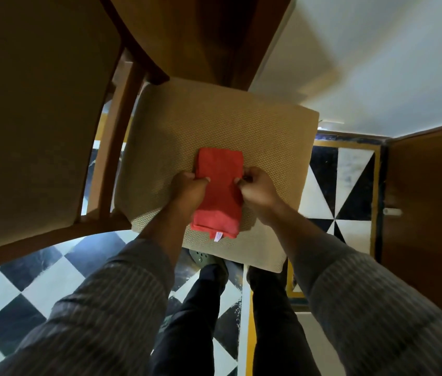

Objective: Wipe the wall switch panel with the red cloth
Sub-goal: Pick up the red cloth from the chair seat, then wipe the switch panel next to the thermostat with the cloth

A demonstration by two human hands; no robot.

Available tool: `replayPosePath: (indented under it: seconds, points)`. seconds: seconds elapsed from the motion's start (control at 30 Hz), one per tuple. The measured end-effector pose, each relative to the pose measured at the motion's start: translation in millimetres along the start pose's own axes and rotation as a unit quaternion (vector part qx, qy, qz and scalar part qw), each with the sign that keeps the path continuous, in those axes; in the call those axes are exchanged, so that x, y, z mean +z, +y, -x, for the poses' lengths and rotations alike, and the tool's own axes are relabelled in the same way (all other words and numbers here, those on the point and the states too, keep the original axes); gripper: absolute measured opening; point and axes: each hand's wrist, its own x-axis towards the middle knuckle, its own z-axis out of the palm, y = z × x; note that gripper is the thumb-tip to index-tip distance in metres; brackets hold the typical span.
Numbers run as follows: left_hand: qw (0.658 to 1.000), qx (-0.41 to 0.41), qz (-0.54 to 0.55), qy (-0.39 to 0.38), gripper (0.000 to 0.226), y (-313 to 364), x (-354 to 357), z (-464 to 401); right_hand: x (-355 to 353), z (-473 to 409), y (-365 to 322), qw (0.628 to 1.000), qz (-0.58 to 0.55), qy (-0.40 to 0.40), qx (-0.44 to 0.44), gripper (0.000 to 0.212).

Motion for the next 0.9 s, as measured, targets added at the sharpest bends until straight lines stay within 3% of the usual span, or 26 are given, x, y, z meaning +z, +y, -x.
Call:
replayPosePath:
  seconds: [0.13,0.23,0.4,0.5,0.67,0.77,0.9]
  points:
    - [0.998,0.022,0.042,-0.041,0.025,17,1,23,-27,13,-16,0.999,0.033,-0.006,-0.036,0.007]
    - [0.995,0.059,0.061,-0.059,0.028,44,7,53,-57,25,-35,0.997,0.032,0.01,-0.064,0.008]
    - [0.986,0.122,0.081,-0.078,0.004,103,22,112,-122,60,-78,0.991,0.01,0.047,-0.128,0.013]
    - [0.977,0.191,0.064,-0.071,0.018,141,37,147,-173,84,-105,0.983,-0.002,0.074,-0.169,0.012]
    - [0.948,0.308,0.047,-0.059,0.006,212,80,216,-276,110,-148,0.969,0.0,0.095,-0.228,0.008]
    - [0.936,0.345,0.061,-0.038,0.019,249,115,263,-339,124,-165,0.956,0.007,0.109,-0.271,0.007]
    - [0.921,0.371,0.116,-0.037,0.008,291,158,313,-412,151,-179,0.94,-0.015,0.121,-0.318,0.01]
